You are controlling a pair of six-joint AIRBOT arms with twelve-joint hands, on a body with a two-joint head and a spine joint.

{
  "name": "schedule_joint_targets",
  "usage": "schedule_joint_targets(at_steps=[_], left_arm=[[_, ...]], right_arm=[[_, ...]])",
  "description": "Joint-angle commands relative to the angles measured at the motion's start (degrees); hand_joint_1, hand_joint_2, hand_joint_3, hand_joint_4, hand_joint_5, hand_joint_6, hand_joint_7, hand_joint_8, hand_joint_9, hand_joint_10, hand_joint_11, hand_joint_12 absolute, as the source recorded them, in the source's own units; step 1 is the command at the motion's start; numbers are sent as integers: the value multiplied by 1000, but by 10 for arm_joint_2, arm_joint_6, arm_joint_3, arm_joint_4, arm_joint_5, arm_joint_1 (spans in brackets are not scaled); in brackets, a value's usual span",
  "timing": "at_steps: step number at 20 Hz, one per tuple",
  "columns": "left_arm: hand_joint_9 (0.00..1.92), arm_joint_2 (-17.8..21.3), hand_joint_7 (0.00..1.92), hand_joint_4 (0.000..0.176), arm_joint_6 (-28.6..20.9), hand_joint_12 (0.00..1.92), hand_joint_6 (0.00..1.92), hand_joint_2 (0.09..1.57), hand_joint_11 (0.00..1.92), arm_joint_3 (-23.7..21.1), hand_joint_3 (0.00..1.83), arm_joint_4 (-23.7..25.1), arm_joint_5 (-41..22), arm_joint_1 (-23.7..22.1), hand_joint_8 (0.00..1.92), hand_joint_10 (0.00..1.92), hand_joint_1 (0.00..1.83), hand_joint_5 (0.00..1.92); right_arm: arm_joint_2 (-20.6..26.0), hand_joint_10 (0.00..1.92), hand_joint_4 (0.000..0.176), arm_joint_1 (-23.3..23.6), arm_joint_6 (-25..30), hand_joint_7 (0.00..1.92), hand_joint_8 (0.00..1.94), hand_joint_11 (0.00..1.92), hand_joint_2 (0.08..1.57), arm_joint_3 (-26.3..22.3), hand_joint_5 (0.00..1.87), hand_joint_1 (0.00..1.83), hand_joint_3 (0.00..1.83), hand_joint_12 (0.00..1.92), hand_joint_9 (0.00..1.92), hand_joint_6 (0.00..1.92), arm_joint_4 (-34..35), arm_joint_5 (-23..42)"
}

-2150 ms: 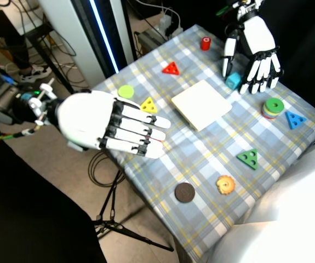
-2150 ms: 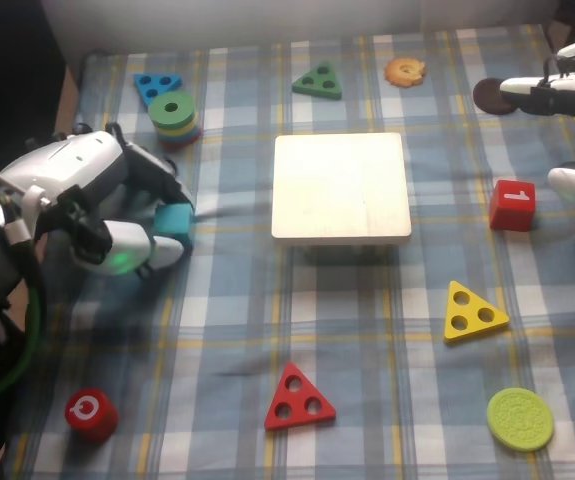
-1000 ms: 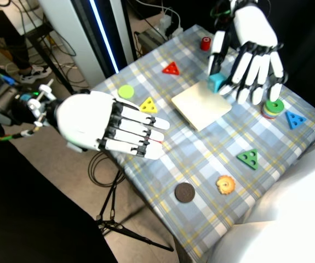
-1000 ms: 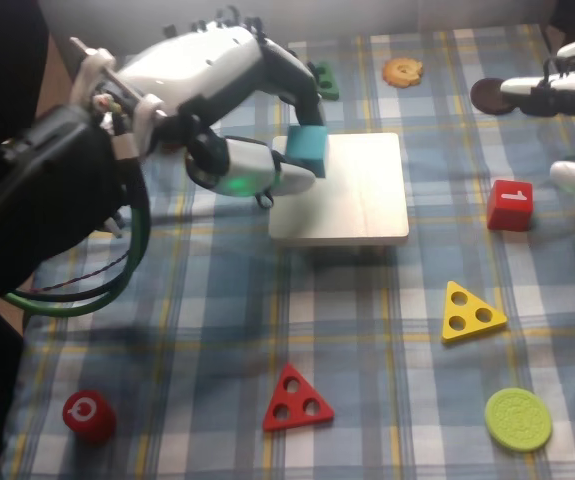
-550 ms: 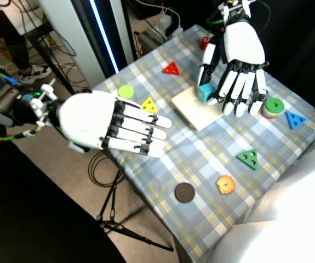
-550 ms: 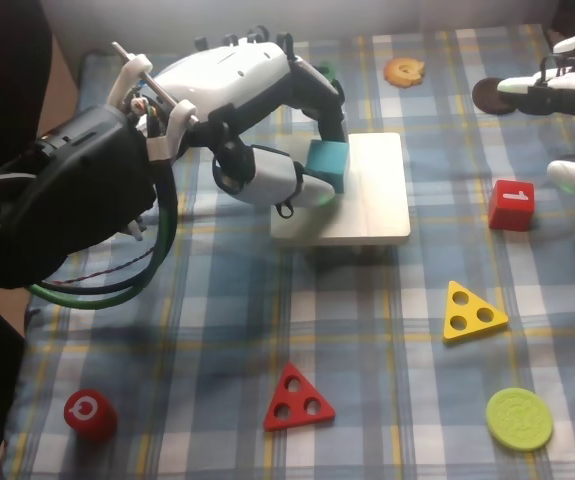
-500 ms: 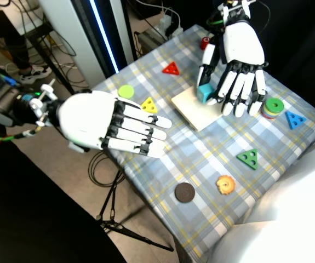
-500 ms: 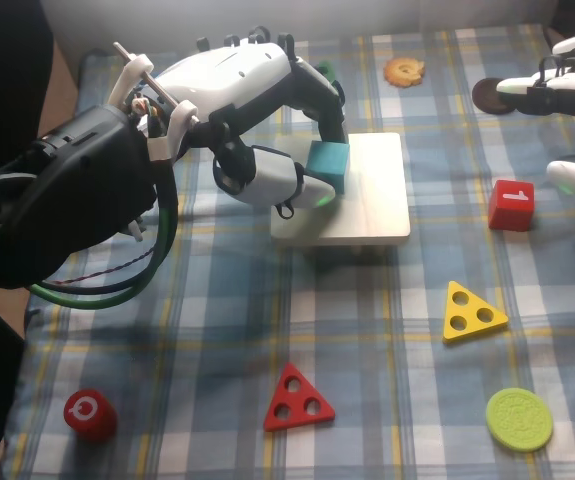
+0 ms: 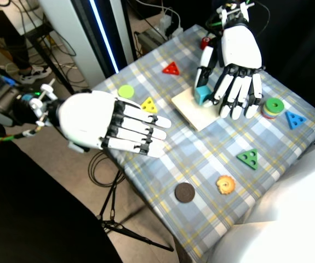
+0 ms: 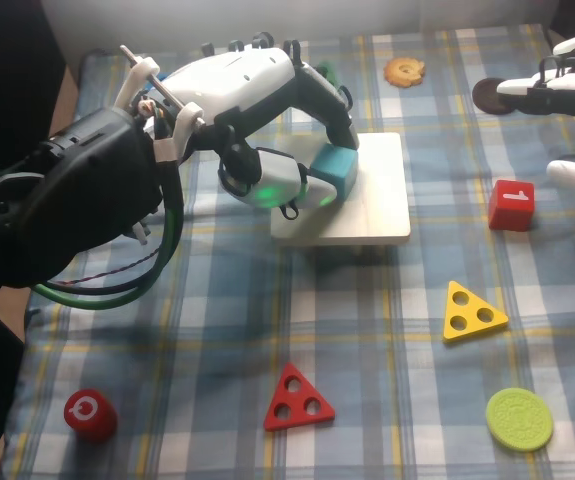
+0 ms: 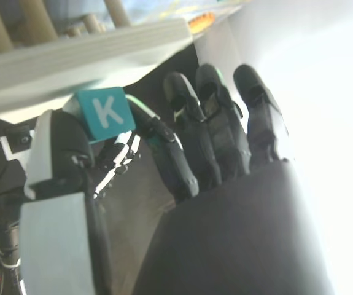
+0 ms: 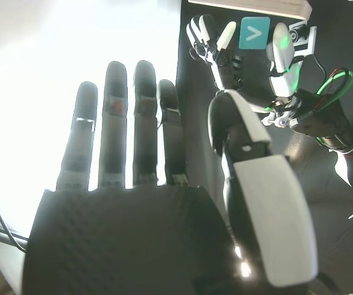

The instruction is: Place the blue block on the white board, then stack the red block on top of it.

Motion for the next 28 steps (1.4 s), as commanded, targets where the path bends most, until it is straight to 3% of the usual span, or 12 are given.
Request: schedule_joint_targets(at_steps=[1, 5, 8, 9, 10, 12, 14, 20, 21, 24, 26, 28], left_arm=[[440, -3, 611, 79, -2, 569, 14, 966, 0, 2, 0, 9, -63, -4, 1, 2, 1027, 874], [428, -3, 587, 86, -2, 577, 0, 962, 0, 2, 0, 4, -64, -4, 0, 0, 983, 814], [376, 7, 498, 135, -2, 543, 0, 955, 0, -15, 0, -3, -94, 5, 0, 0, 915, 507], [352, 15, 440, 166, -2, 542, 0, 929, 0, -28, 0, -3, -114, 10, 0, 0, 884, 367], [310, 27, 391, 171, -8, 468, 0, 906, 0, -47, 0, 5, -143, 18, 0, 0, 838, 313], [246, 57, 333, 167, -26, 267, 2, 941, 0, -89, 3, 30, -197, 35, 0, 1, 754, 308], [211, 91, 311, 176, -57, 264, 0, 943, 0, -128, 0, 59, -249, 55, 0, 0, 684, 245], [203, 157, 228, 170, -256, 264, 0, 958, 0, -165, 1, 123, -354, 109, 0, 0, 625, 205], [216, 164, 237, 173, -261, 337, 0, 947, 0, -171, 1, 123, -363, 115, 1, 1, 591, 199], [229, 179, 225, 138, -268, 525, 2, 943, 0, -190, 1, 120, -397, 137, 3, 2, 587, 204], [244, 179, 247, 135, -268, 528, 5, 956, 0, -190, 5, 118, -398, 138, 9, 6, 600, 214], [261, 179, 258, 152, -270, 604, 4, 961, 0, -191, 2, 115, -401, 140, 6, 8, 609, 222]], right_arm=[[-1, 3, 0, 9, 4, 639, 1, 0, 1366, 3, 450, 556, 1, 660, 507, 2, 12, 69], [-1, 3, 0, 9, 5, 633, 1, 0, 1372, 3, 446, 557, 2, 680, 507, 1, 11, 69], [-3, 1, 0, 9, 5, 585, 0, 71, 1332, 2, 418, 590, 0, 711, 501, 0, 11, 68], [-4, 0, 0, 10, 4, 534, 0, 56, 1284, 3, 384, 569, 0, 743, 474, 0, 11, 61], [-7, 0, 0, 14, -2, 499, 0, 47, 1241, 4, 365, 583, 0, 776, 436, 0, 11, 47], [-15, 3, 0, 22, -12, 457, 3, 177, 1204, 8, 346, 588, 1, 602, 429, 1, 0, 14], [-23, 0, 0, 27, -12, 458, 0, 87, 1148, 15, 328, 584, 3, 722, 456, 0, -4, -11], [-48, 0, 12, 45, -13, 453, 0, 17, 1078, 47, 394, 658, 0, 834, 419, 17, -4, -74], [-53, 0, 10, 49, -13, 453, 0, 38, 1069, 53, 414, 667, 0, 811, 420, 6, -4, -84], [-66, 6, 2, 59, -14, 497, 5, 59, 1035, 67, 489, 764, 0, 973, 472, 5, -4, -105], [-66, 10, 0, 60, -17, 532, 8, 29, 1038, 69, 557, 820, 1, 1034, 496, 13, -2, -112], [-66, 9, 0, 60, -20, 579, 5, 69, 1046, 71, 628, 852, 0, 1002, 538, 5, 2, -114]])
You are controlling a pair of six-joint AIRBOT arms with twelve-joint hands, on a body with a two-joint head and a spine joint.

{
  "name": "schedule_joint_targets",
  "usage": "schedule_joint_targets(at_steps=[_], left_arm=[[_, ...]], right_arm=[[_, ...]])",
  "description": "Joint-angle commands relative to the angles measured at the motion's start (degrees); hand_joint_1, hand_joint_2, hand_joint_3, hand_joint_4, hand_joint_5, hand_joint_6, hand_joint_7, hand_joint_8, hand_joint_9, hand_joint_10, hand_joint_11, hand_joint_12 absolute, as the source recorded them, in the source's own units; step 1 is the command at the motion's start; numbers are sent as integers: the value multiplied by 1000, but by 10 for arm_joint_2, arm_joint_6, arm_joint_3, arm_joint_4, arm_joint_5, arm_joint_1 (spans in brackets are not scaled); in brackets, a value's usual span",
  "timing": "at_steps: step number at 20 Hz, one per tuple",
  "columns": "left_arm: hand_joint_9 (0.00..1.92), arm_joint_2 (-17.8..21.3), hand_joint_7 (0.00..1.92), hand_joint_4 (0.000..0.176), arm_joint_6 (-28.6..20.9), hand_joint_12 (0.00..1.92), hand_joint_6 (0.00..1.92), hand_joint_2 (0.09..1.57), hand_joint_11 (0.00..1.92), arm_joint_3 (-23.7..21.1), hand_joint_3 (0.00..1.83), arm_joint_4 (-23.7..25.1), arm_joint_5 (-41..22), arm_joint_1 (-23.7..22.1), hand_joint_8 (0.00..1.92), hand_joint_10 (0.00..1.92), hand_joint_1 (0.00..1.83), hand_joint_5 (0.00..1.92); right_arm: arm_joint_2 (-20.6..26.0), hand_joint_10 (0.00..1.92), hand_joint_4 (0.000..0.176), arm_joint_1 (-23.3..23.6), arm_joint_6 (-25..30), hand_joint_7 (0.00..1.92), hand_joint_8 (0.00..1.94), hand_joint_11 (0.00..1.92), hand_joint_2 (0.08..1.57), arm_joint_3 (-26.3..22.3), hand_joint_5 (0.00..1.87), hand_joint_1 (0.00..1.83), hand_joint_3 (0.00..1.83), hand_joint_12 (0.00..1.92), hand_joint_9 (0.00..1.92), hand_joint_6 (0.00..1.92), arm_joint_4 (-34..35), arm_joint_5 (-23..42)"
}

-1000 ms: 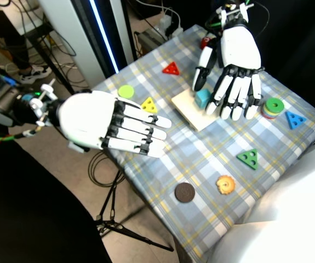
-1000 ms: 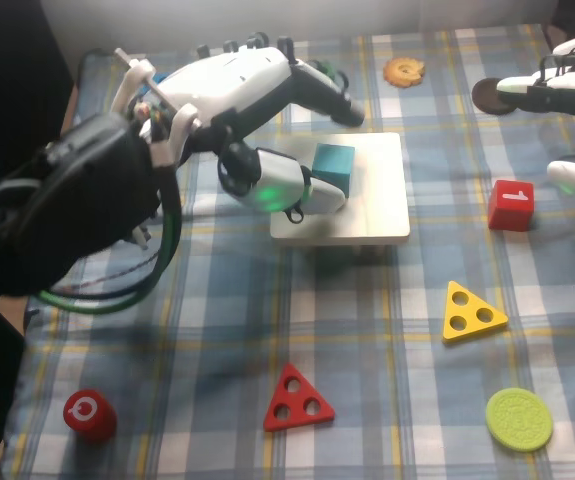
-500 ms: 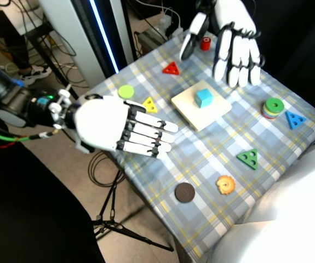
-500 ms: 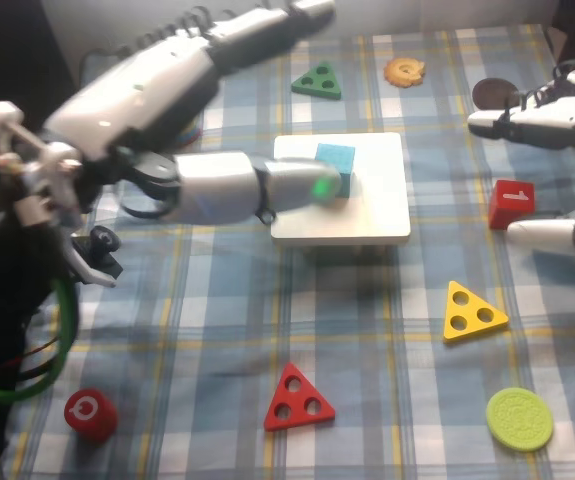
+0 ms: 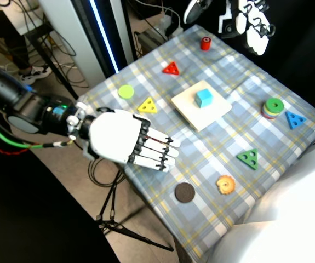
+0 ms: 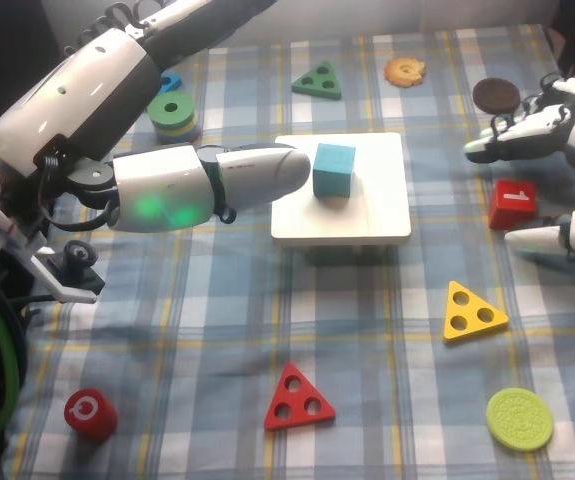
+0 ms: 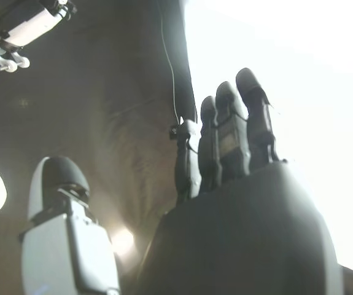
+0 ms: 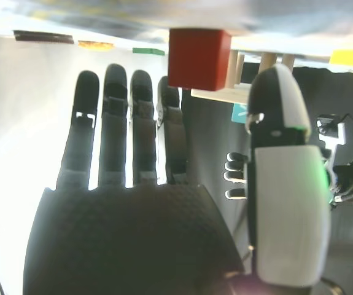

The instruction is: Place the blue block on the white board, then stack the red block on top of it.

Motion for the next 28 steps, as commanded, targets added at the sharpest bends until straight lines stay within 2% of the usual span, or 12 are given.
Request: schedule_joint_targets(at_steps=[1, 6, 7, 8, 10, 12, 14, 16, 18, 23, 24, 28], left_arm=[[256, 2, 266, 140, -7, 614, 8, 956, 0, -2, 0, 9, -76, -1, 7, 5, 639, 236], [284, 2, 288, 145, -15, 738, 4, 935, 0, -4, 0, -3, -87, 15, 2, 4, 668, 272], [289, 2, 289, 146, -15, 795, 1, 939, 0, -4, 0, -5, -88, 16, 1, 4, 661, 268], [286, 2, 286, 157, -15, 806, 0, 940, 0, -4, 0, -7, -88, 17, 0, 2, 655, 261], [283, 3, 286, 162, -15, 757, 1, 938, 0, -4, 0, -12, -90, 22, 1, 0, 673, 265], [289, 6, 295, 167, -17, 790, 0, 937, 0, -6, 0, -18, -95, 29, 1, 1, 655, 267], [287, 14, 301, 167, -17, 743, 2, 938, 0, -9, 0, -23, -98, 38, 1, 0, 660, 275], [292, 29, 307, 169, -17, 711, 4, 939, 0, -15, 0, -29, -100, 50, 1, 1, 642, 299], [283, 39, 316, 174, -17, 639, 2, 931, 0, -18, 0, -33, -104, 58, 1, 0, 654, 318], [293, 60, 335, 132, -17, 766, 1, 936, 0, -28, 0, -39, -110, 75, 2, 3, 668, 317], [306, 60, 355, 105, -17, 881, 5, 937, 0, -28, 0, -39, -111, 76, 4, 5, 672, 342], [304, 59, 348, 105, -17, 820, 0, 937, 0, -28, 0, -39, -111, 75, 0, 0, 662, 338]], right_arm=[[1, 13, 0, 6, 0, 602, 11, 76, 1047, 3, 665, 865, 0, 998, 554, 15, 10, 62], [1, 16, 0, 8, -3, 716, 8, 131, 1034, 4, 845, 968, 0, 1114, 665, 14, 14, 62], [1, 20, 140, 9, -3, 747, 15, 144, 1101, 4, 926, 996, 5, 1194, 704, 817, 14, 62], [1, 28, 151, 10, -3, 772, 19, 170, 1136, 4, 898, 992, 7, 1228, 734, 1055, 14, 63], [0, 59, 70, 14, -3, 836, 28, 173, 1140, 4, 921, 1035, 0, 1406, 795, 1072, 14, 66], [0, 60, 31, 18, -3, 857, 28, 140, 1135, 2, 939, 1057, 0, 1426, 779, 1047, 8, 75], [1, 55, 50, 33, 0, 850, 22, 112, 1136, 0, 936, 1048, 0, 1399, 760, 1049, -9, 84], [2, 53, 0, 67, 25, 850, 17, 139, 1138, 3, 935, 1084, 0, 1335, 755, 1051, -55, 93], [0, 55, 0, 102, 39, 857, 13, 233, 1145, 8, 920, 1083, 0, 1210, 780, 1075, -94, 94], [-49, 36, 0, 211, 124, 875, 10, 187, 1118, 54, 972, 1150, 0, 1115, 765, 981, -238, 78], [-58, 35, 0, 227, 129, 884, 9, 207, 1094, 58, 1020, 1160, 0, 1163, 791, 908, -258, 71], [-86, 30, 0, 245, 191, 903, 9, 405, 1085, 85, 1040, 1170, 0, 1021, 852, 880, -312, 65]])
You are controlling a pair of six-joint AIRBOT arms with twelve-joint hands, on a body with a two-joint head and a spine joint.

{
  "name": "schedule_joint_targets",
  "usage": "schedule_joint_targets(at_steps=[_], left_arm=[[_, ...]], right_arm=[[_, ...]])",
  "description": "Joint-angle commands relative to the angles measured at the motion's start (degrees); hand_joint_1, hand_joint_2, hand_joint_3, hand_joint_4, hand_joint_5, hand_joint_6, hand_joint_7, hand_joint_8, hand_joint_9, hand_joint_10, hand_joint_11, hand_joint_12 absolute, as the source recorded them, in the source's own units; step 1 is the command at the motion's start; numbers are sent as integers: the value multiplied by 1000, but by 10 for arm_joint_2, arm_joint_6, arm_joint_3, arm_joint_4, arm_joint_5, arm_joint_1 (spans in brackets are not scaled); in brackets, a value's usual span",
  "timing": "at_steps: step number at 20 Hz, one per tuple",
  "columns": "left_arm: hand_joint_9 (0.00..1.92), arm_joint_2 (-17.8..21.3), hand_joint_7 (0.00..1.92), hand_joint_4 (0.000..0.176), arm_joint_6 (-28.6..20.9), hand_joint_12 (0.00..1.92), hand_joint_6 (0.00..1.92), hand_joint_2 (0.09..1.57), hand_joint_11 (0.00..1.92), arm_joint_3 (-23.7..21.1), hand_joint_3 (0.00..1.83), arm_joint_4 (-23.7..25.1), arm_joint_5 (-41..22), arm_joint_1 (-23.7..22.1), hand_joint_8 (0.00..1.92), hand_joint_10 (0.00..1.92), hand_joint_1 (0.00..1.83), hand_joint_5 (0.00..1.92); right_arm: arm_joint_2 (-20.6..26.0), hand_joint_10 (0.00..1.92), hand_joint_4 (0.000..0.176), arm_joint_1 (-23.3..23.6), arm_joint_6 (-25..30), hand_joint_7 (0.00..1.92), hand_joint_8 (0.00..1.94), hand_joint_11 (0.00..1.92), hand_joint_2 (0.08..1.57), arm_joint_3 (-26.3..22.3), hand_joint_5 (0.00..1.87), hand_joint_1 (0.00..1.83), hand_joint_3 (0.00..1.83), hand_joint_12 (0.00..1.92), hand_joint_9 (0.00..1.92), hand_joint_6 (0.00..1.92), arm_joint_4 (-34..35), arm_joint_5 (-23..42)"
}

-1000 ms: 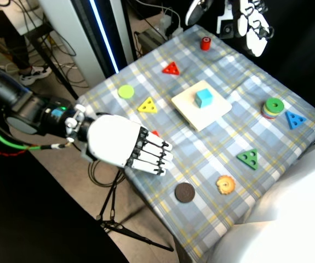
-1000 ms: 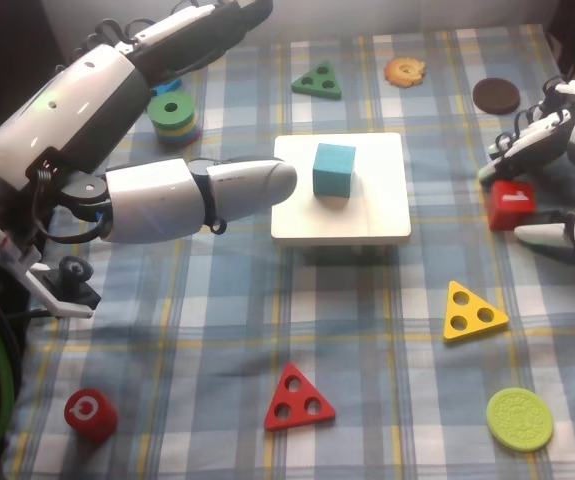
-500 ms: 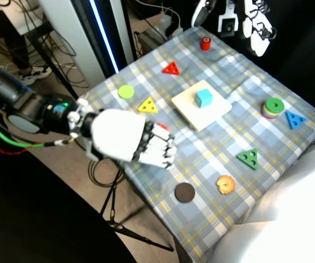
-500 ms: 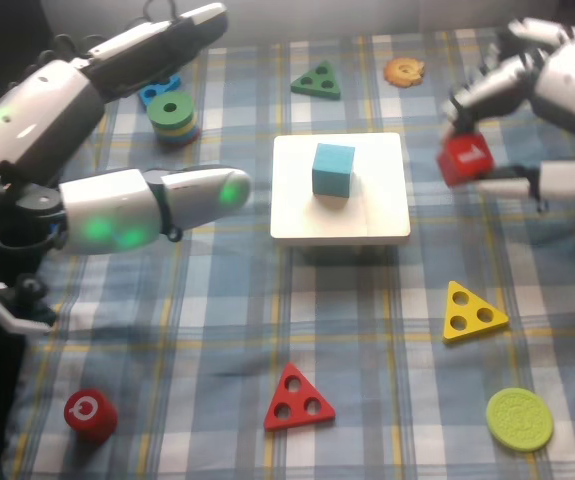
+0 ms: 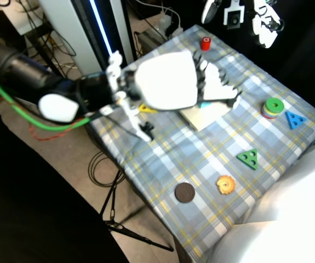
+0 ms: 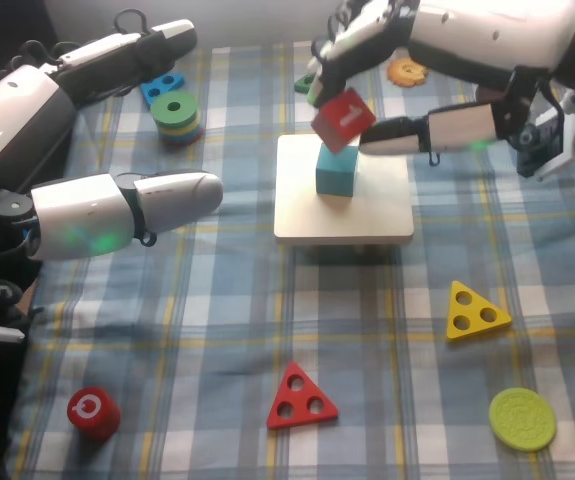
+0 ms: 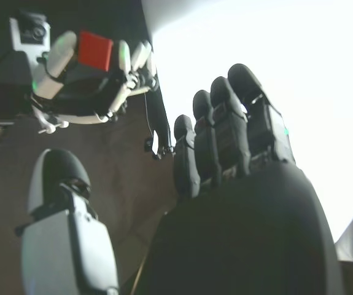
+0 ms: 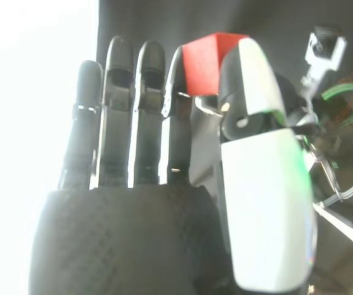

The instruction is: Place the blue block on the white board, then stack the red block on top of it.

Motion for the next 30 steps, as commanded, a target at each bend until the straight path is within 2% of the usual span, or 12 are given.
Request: schedule_joint_targets(at_steps=[1, 5, 7, 10, 13, 22, 25, 26, 28, 29, 30], left_arm=[[305, 2, 341, 113, -6, 790, 0, 937, 0, -1, 0, 14, -69, -6, 0, 1, 655, 331], [297, 2, 330, 129, -6, 744, 3, 948, 0, -2, 2, 13, -69, -6, 3, 1, 644, 313], [279, 2, 324, 126, -6, 701, 1, 951, 0, -2, 1, 13, -69, -6, 0, 0, 638, 314], [288, 1, 319, 131, -6, 731, 1, 944, 0, -1, 0, 13, -69, -8, 1, 3, 642, 314], [290, 0, 318, 131, -6, 706, 3, 942, 0, -1, 0, 13, -69, -9, 2, 2, 652, 304], [298, 0, 333, 119, -6, 725, 1, 944, 0, 0, 0, 13, -68, -12, 1, 1, 662, 327], [300, 0, 336, 110, -6, 722, 2, 946, 0, 0, 1, 13, -68, -12, 1, 1, 669, 332], [297, 0, 333, 120, -6, 718, 1, 945, 0, 0, 0, 13, -68, -12, 0, 0, 658, 330], [306, 0, 341, 116, -6, 737, 1, 945, 0, 0, 0, 13, -68, -12, 2, 3, 664, 332], [301, -1, 342, 114, -6, 725, 1, 946, 0, 0, 0, 13, -68, -12, 1, 1, 665, 333], [301, -1, 342, 115, -6, 721, 0, 947, 0, 0, 1, 13, -68, -12, 1, 1, 664, 331]], right_arm=[[0, 22, 0, 11, 4, 920, 12, 329, 1076, 3, 1060, 1172, 0, 1040, 846, 850, 30, 52], [0, 0, 0, 11, 4, 917, 5, 221, 1088, 3, 1027, 1167, 1, 1008, 809, 907, 22, 38], [-2, 0, 0, 11, 4, 912, 2, 222, 1094, 4, 1014, 1164, 2, 1000, 804, 932, 19, 35], [-4, 5, 0, 11, 4, 887, 0, 226, 1104, 4, 993, 1160, 0, 1052, 797, 959, 17, 35], [-9, 8, 0, 11, 4, 893, 2, 223, 1109, 5, 983, 1158, 0, 1119, 812, 977, 12, 32], [-17, 0, 0, 11, 4, 873, 0, 177, 1113, 7, 975, 1156, 1, 1067, 761, 985, 10, 26], [-17, 0, 0, 11, 4, 815, 0, 130, 1122, 7, 957, 1135, 2, 1056, 712, 1010, 10, 24], [-17, 1, 0, 11, 4, 787, 2, 124, 1132, 8, 938, 1110, 2, 1057, 695, 1041, 9, 23], [-17, 2, 0, 11, 4, 743, 3, 124, 1148, 8, 902, 1066, 2, 1018, 670, 1100, 9, 22], [-17, 9, 0, 11, 4, 713, 1, 132, 1088, 8, 777, 1021, 0, 967, 653, 449, 9, 22], [-17, 6, 0, 11, 4, 704, 1, 150, 1069, 8, 802, 1005, 0, 932, 652, 163, 9, 22]])
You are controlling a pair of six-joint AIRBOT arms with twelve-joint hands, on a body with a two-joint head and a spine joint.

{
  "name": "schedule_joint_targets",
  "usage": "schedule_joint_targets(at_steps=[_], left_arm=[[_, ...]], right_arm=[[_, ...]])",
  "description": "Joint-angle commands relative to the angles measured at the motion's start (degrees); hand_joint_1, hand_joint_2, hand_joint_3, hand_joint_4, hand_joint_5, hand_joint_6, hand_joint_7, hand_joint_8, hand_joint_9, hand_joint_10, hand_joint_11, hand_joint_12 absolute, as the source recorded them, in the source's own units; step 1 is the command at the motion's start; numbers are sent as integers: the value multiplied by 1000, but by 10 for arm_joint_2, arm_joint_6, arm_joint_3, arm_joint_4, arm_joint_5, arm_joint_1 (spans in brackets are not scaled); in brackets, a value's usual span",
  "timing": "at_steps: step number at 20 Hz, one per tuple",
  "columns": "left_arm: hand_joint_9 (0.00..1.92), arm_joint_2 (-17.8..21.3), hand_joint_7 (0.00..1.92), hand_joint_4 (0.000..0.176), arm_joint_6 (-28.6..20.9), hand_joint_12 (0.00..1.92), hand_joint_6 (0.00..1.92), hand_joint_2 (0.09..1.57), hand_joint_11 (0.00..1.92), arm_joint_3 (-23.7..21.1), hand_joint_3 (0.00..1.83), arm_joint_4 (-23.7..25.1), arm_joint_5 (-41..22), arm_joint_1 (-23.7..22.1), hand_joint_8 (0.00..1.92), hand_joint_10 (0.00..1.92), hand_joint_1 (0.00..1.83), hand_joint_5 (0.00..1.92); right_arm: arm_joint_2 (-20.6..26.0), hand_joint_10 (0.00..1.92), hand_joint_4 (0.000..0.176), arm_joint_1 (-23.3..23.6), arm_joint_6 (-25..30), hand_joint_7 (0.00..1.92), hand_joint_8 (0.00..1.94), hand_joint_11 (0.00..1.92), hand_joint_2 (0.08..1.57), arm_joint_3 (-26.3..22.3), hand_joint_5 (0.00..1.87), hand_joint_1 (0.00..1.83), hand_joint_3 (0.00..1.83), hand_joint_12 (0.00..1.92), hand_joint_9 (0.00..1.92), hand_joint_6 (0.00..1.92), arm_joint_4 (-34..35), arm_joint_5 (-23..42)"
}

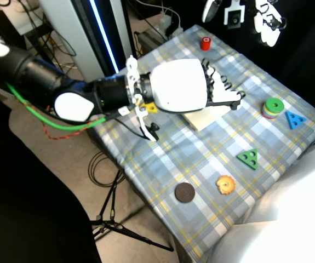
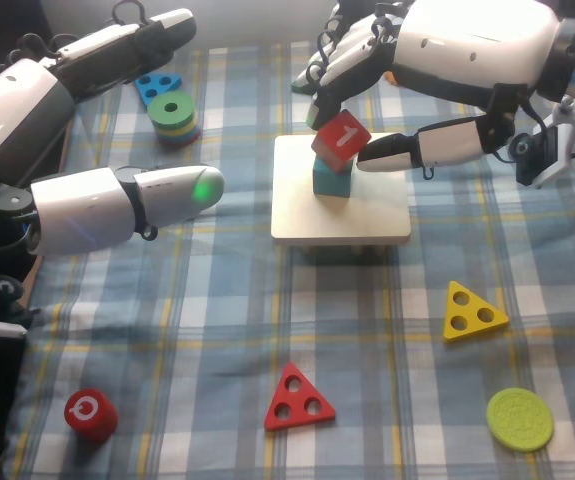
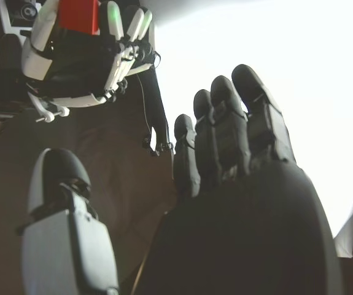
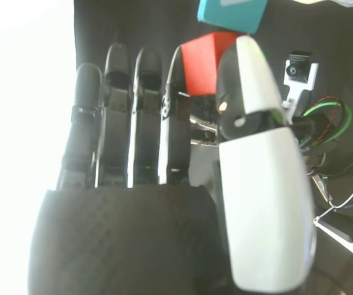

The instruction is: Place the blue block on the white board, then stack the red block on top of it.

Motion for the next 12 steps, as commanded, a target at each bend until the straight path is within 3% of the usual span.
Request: schedule_joint_targets(at_steps=[1, 7, 9, 11, 12], left_arm=[[302, -1, 343, 115, -6, 715, 0, 951, 0, -1, 2, 13, -67, -7, 1, 1, 657, 330], [297, -1, 340, 113, -6, 661, 2, 945, 0, -1, 0, 14, -67, -7, 0, 1, 667, 335], [299, -1, 338, 126, -6, 634, 0, 947, 0, -1, 0, 13, -68, -7, 0, 2, 655, 326], [303, 0, 337, 117, -6, 658, 1, 944, 0, -1, 0, 13, -71, -7, 0, 2, 675, 329], [291, 0, 326, 114, -9, 643, 0, 946, 0, -1, 0, 13, -72, -6, 0, 0, 673, 320]], right_arm=[[-3, 4, 0, 9, 3, 693, 0, 160, 1060, 2, 808, 989, 0, 917, 652, 53, 26, 56], [-4, 0, 0, 9, 3, 655, 0, 150, 1053, 4, 790, 951, 0, 910, 631, 8, 26, 56], [-4, 0, 0, 9, 3, 631, 0, 83, 1045, 4, 758, 956, 0, 944, 572, 0, 26, 56], [-4, 0, 0, 9, 3, 512, 0, 7, 1021, 2, 558, 956, 0, 917, 476, 0, 30, 56], [-4, 4, 0, 9, 3, 383, 1, 1, 1001, -2, 358, 953, 0, 714, 353, 0, 37, 61]])
